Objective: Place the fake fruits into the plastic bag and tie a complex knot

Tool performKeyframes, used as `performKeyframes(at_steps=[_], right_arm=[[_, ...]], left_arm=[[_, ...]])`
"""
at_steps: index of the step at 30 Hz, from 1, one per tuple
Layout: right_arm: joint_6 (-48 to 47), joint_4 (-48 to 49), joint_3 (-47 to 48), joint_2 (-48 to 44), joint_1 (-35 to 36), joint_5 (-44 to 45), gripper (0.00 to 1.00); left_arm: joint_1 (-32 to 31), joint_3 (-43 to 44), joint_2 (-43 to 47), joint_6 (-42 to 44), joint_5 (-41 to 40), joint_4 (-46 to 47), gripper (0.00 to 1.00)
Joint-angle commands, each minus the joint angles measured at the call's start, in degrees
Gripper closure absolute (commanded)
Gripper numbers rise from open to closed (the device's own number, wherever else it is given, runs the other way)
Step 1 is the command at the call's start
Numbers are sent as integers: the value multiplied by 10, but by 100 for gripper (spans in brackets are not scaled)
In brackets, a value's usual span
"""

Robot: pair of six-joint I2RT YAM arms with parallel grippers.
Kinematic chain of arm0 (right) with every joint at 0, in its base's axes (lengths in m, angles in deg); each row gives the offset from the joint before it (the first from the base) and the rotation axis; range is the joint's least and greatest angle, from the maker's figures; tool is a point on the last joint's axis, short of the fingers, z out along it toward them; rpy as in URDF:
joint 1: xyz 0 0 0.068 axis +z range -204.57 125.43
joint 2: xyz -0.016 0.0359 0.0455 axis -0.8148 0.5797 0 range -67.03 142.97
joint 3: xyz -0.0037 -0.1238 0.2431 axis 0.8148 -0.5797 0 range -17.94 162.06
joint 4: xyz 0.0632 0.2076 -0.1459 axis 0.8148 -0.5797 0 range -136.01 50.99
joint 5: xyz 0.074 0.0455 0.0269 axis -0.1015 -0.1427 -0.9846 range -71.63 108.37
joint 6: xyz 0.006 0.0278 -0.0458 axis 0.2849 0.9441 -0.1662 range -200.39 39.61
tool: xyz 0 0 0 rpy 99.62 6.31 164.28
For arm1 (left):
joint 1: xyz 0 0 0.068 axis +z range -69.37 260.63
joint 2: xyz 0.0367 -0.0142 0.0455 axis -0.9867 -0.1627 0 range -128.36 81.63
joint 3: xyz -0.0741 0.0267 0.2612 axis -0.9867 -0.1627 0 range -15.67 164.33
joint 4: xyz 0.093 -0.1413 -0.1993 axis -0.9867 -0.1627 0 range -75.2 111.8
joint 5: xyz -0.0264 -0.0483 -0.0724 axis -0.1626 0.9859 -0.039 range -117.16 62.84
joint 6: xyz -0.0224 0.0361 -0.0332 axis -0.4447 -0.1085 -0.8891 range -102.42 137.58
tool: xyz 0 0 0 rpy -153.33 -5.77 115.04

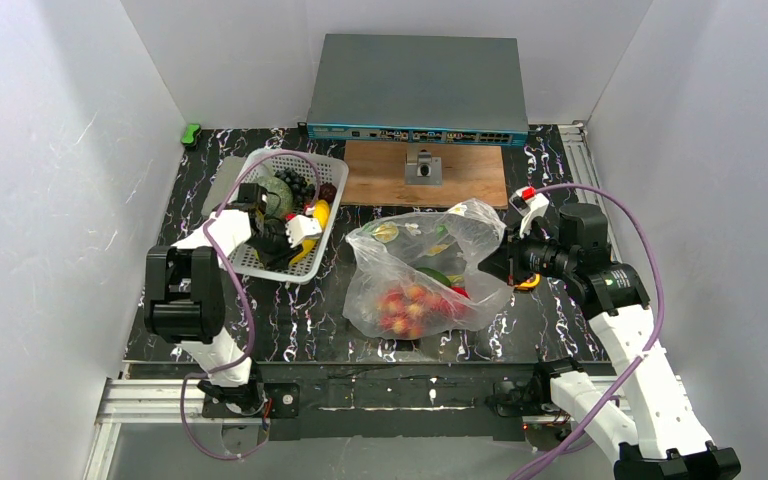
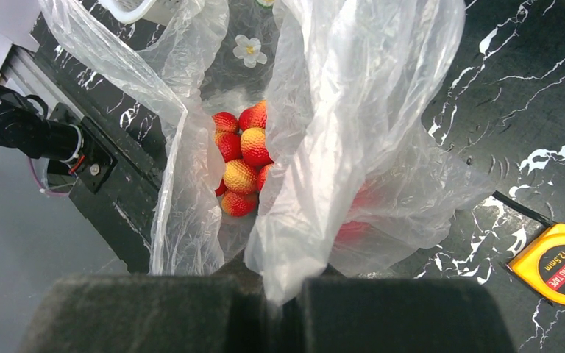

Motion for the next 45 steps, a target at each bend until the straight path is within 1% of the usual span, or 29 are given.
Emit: performKeyframes(at_steps=[1, 3, 6, 13, 15, 17, 18, 19, 21, 23, 24, 26, 28, 31, 32, 34, 35, 38, 39, 41, 43, 45], right_arm=[[-16, 1, 14, -5, 2, 10, 99], [-18, 0, 12, -8, 2, 9, 99], [-19, 2, 8, -12, 2, 10, 99], [-10, 9, 2, -17, 2, 6, 99], [-9, 11, 0, -17, 2, 5, 99], [-8, 14, 1, -16, 3, 4, 99], [-8, 15, 3, -16, 2, 3, 99], [-8, 17, 3, -15, 2, 3, 99], [-7, 19, 6, -14, 2, 2, 99], [-4, 23, 8, -12, 2, 0, 99], [-1, 25, 8, -12, 2, -1, 99], [1, 29, 9, -9, 3, -4, 99], [2, 31, 9, -7, 3, -4, 99], [8, 38, 6, -8, 3, -8, 99], [10, 40, 5, -8, 3, -9, 99], [14, 45, 3, -8, 3, -10, 99], [16, 46, 3, -7, 3, -9, 99], [17, 49, 2, -10, 3, -4, 99], [18, 48, 2, -12, 3, -3, 99], [19, 46, 0, -18, 3, 0, 99], [22, 46, -3, -25, 3, 1, 99], [25, 44, -3, -29, 3, 6, 99]], left_arm=[[11, 54, 39, 44, -9, -128, 76], [15, 93, 36, 59, -20, -195, 81], [40, 129, 44, 93, -39, -284, 84], [45, 161, 91, 195, -89, -402, 87], [46, 194, 96, 193, -84, -430, 87], [46, 254, 95, 171, -50, -459, 88], [46, 299, 90, 151, -21, -481, 88], [42, 348, 80, 123, 17, -504, 88], [28, 475, 49, 48, 104, -553, 88], [-8, 586, 16, -17, 172, -592, 88], [-29, 622, 10, -50, 195, -594, 88], [-77, 653, 21, -115, 223, -559, 87], [-127, 630, 54, -194, 241, -471, 87], [-208, 542, 106, -361, 243, -248, 86], [-236, 514, 114, -408, 237, -173, 86], [-294, 474, 112, -486, 215, -61, 87], [-319, 465, 104, -505, 205, -21, 87], [-388, 439, 82, -531, 180, 33, 88], [-405, 417, 81, -545, 175, 52, 88], [-417, 362, 85, -575, 164, 95, 88], [-427, 312, 92, -563, 165, 103, 89], [-435, 253, 108, -521, 156, 100, 89]])
